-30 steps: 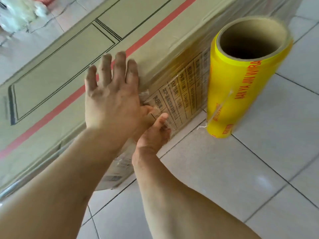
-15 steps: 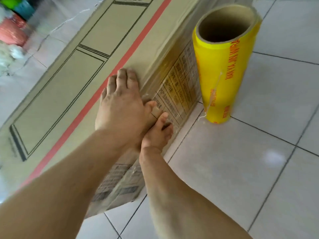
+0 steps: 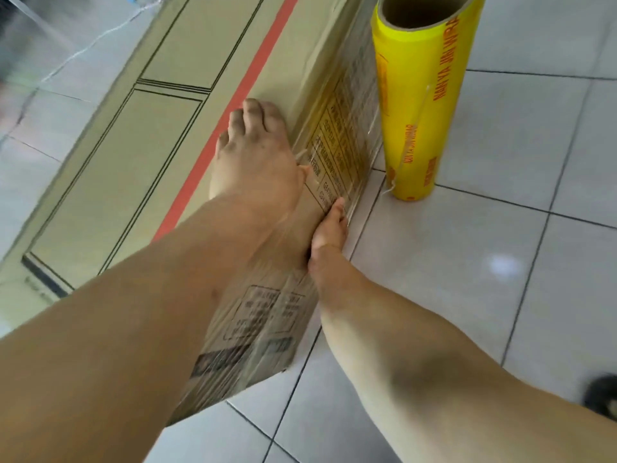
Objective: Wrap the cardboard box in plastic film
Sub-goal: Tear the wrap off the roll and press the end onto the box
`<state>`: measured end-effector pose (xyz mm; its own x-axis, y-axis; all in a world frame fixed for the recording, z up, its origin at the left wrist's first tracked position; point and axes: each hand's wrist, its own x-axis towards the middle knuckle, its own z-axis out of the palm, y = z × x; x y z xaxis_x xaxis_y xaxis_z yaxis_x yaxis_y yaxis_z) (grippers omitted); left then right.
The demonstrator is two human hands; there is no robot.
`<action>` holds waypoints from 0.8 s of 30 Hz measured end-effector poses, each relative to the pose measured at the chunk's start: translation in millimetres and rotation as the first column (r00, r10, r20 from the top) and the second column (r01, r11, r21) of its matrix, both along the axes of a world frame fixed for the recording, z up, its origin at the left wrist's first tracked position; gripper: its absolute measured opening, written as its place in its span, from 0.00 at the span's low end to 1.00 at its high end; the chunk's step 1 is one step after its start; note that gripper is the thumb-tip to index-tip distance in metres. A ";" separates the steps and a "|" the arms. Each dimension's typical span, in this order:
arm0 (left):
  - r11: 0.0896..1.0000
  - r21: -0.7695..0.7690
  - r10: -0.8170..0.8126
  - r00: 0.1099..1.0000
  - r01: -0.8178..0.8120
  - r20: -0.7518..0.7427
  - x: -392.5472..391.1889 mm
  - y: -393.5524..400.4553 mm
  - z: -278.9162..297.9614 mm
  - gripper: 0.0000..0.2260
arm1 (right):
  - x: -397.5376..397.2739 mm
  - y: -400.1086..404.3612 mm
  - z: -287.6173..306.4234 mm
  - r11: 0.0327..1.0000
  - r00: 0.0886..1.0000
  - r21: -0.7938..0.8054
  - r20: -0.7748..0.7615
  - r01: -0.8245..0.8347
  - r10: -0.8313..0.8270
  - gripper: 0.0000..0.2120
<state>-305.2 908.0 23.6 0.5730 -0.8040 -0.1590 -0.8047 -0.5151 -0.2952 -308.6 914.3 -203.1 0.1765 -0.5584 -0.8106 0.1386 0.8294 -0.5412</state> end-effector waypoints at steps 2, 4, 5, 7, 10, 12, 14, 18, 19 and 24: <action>1.000 -0.005 -0.027 0.999 0.027 -0.021 2.1 -0.5 0.2 0.40 | -8.4 -1.1 15.6 1.000 1.000 -0.021 0.002 0.009 -0.009 0.62; 0.999 -0.015 -0.048 0.998 0.048 -0.037 5.2 -1.2 0.3 0.38 | -15.5 5.3 19.3 1.000 1.000 -0.003 -0.025 0.018 -0.018 0.59; 0.999 -0.018 -0.051 0.998 0.051 -0.043 6.0 -1.7 0.4 0.38 | -16.5 11.8 13.8 0.999 1.000 0.036 -0.019 0.004 -0.003 0.62; 0.998 -0.018 -0.053 0.998 0.052 -0.043 6.5 -1.4 -0.8 0.38 | -10.6 26.7 -7.5 0.993 0.999 0.103 0.021 -0.051 0.049 0.69; 0.998 -0.029 -0.055 0.996 0.053 -0.071 8.1 -2.0 -3.0 0.38 | 0.5 31.2 -27.2 0.989 0.995 0.114 0.029 -0.097 0.094 0.70; 0.998 -0.036 -0.057 0.995 0.054 -0.087 8.4 -1.2 -0.4 0.39 | -5.7 29.3 -8.3 0.990 0.996 0.104 0.004 -0.094 0.094 0.65; 0.997 -0.023 -0.082 0.994 0.080 -0.076 8.9 4.4 3.0 0.42 | -10.9 33.3 13.2 0.994 0.998 0.094 -0.015 -0.059 0.061 0.61; 0.995 0.010 -0.094 0.988 0.096 -0.124 14.0 27.0 1.0 0.42 | -5.2 46.0 29.9 0.996 0.998 0.072 -0.031 -0.047 0.049 0.64; 0.996 0.000 -0.091 0.986 0.092 -0.143 14.9 29.1 -0.4 0.40 | -4.3 47.7 30.5 0.997 0.998 0.062 -0.019 -0.054 0.055 0.63; 0.996 -0.040 -0.081 0.980 0.075 -0.181 15.7 26.5 -2.9 0.38 | -8.7 46.4 30.7 0.998 1.000 0.055 -0.013 -0.014 0.015 0.59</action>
<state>-289.5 934.4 20.8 0.4722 -0.8515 -0.2280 -0.8815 -0.4557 -0.1237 -317.3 960.7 -172.3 0.1728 -0.5101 -0.8426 0.1189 0.8600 -0.4962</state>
